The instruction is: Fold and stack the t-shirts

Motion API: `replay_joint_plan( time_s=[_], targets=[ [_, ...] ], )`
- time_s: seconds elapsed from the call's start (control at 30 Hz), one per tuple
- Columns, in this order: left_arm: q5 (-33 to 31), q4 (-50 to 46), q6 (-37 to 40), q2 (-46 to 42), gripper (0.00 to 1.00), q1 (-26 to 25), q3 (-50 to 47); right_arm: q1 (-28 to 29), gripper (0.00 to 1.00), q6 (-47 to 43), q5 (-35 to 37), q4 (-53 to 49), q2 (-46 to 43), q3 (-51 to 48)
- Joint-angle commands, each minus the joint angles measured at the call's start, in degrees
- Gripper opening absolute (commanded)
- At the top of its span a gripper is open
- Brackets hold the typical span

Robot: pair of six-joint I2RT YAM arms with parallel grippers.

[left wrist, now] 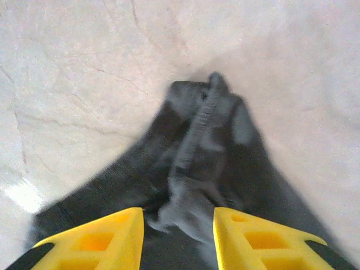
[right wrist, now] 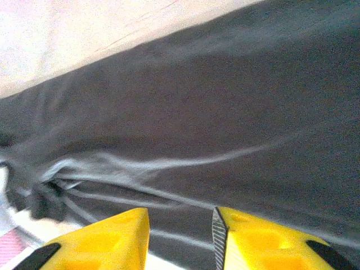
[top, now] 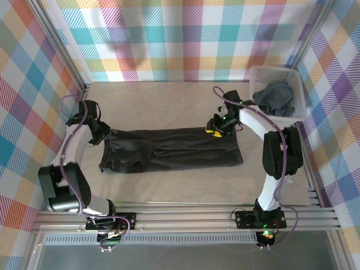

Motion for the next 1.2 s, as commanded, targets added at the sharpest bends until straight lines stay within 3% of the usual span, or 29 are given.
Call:
replay_joint_plan(
  time_s=[0.0, 0.13, 0.27, 0.37, 0.6, 0.8, 1.03, 1.17],
  targets=[
    [6.47, -0.64, -11.41, -0.04, 0.32, -5.52, -5.37, -1.89, 0.33, -6.59, 9.24, -7.04, 3.83, 5.19],
    [8.72, 4.63, -19.56, 1.03, 0.28, -11.14, -9.66, -3.0, 0.3, -10.0, 15.06, -11.71, 9.76, 11.26],
    [10.81, 7.28, -21.99, 9.1, 0.28, -12.17, -6.43, -3.27, 0.29, -11.74, 17.62, -15.33, 14.52, 15.12],
    [10.93, 6.74, -20.72, 17.61, 0.32, -12.65, -0.05, -3.19, 0.29, -11.2, 17.27, -17.46, 16.69, 15.67],
    [13.73, 1.24, -18.6, 36.91, 0.31, -14.37, 17.56, -2.68, 0.29, -6.51, 17.23, -18.29, 13.69, 8.15],
    [11.32, 0.15, -17.51, 51.2, 0.32, -18.71, 41.77, 1.79, 0.29, -0.29, 15.45, -18.81, 8.0, -0.74],
    [18.35, 0.29, -17.13, 74.11, 0.32, -25.7, 79.85, 9.26, 0.29, 16.13, 5.48, -9.39, -3.37, -16.76],
    [21.96, 11.11, -23.02, 81.19, 0.32, -28.96, 86.22, 15.19, 0.3, 24.73, 0.18, -2.38, -5.32, -20.46]
  ],
)
